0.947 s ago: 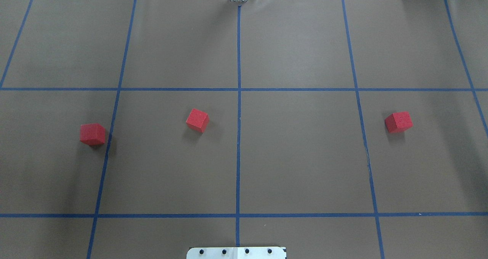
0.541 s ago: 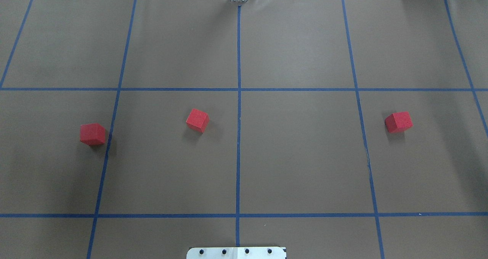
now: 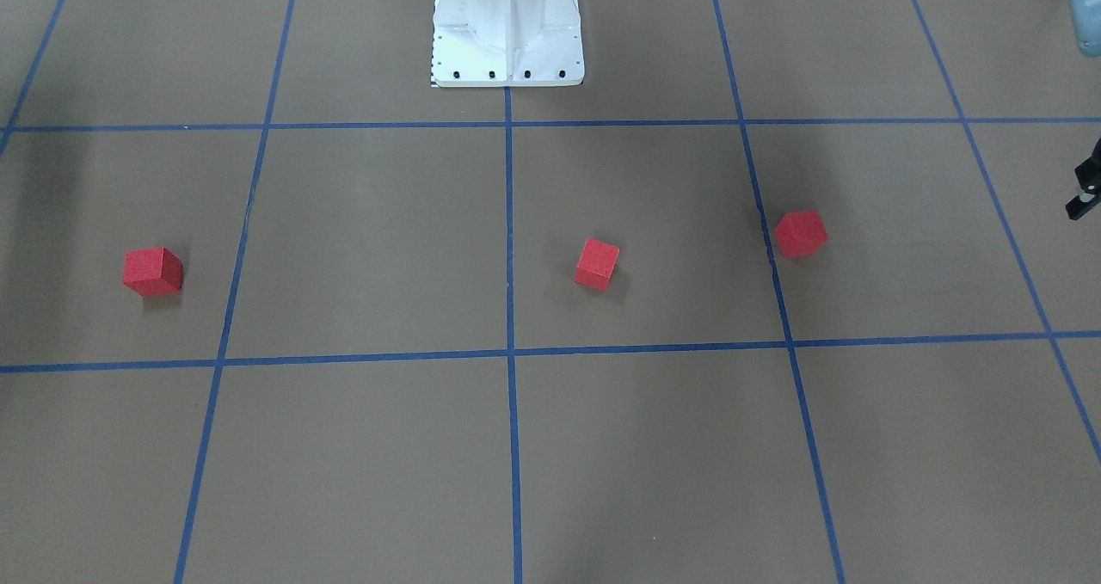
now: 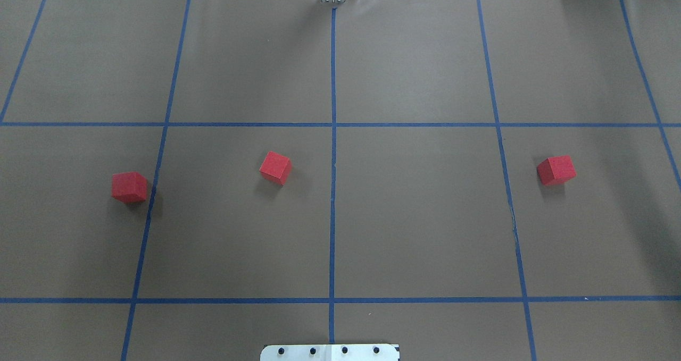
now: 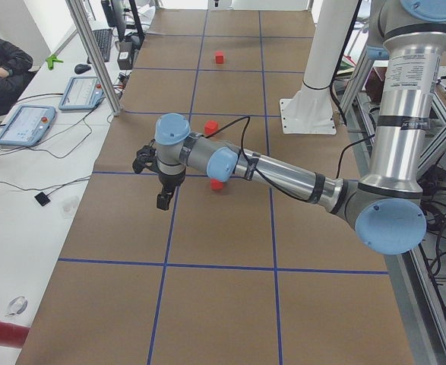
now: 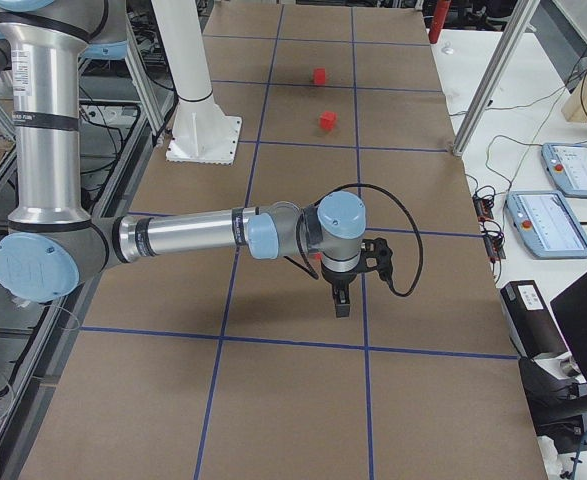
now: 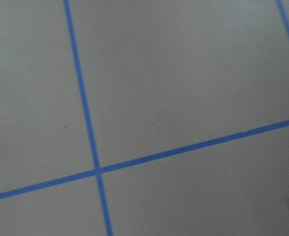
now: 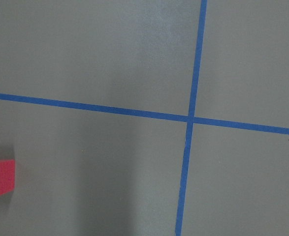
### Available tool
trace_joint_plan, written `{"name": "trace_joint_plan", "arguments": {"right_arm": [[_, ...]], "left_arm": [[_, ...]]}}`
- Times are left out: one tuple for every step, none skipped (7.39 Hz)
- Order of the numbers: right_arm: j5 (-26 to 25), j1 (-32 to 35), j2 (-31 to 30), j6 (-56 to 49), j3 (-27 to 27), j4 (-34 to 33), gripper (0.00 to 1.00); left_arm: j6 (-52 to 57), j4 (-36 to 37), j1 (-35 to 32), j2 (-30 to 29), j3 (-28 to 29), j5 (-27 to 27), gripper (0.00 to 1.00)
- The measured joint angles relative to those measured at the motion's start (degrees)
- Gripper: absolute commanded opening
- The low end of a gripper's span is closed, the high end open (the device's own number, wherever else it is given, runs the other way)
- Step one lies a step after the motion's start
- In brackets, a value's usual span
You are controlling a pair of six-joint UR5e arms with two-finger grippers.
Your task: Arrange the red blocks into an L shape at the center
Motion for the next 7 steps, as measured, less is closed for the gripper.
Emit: {"name": "trace_joint_plan", "arguments": {"right_arm": [[0.09, -0.19, -0.14, 0.02, -0.44, 1.35, 0.99], [0.10, -0.65, -0.20, -0.01, -0.75, 1.98, 0.99], [0.12, -1.18, -0.22, 0.01, -0.89, 2.20, 0.99], [0.21, -1.53, -0.24, 0.09, -0.93, 2.23, 0.99], [0.35, -1.74, -0.24, 0.12, -0.95, 2.15, 0.99], [0.41, -1.90, -0.24, 0.14, -0.96, 2.00, 0.99], [0.43, -2.01, -0.23, 0.14, -1.03, 1.84, 0.99]], "left_arm": [[-8.86, 0.02, 3.95, -2.81, -0.47, 0.22, 1.00], [-19.20, 0.02, 8.76, -6.57, -0.65, 1.45, 1.00], [-29.62, 0.04, 14.59, -10.80, -0.67, 4.39, 1.00], [-37.19, 0.00, 20.59, -14.29, -0.65, 7.96, 1.00], [-41.44, -0.41, 27.14, -17.47, -0.62, 12.27, 1.00], [-42.85, -1.24, 32.53, -19.98, -0.54, 15.99, 1.00], [-43.32, -2.31, 37.21, -22.17, -0.24, 19.20, 0.99]]}}
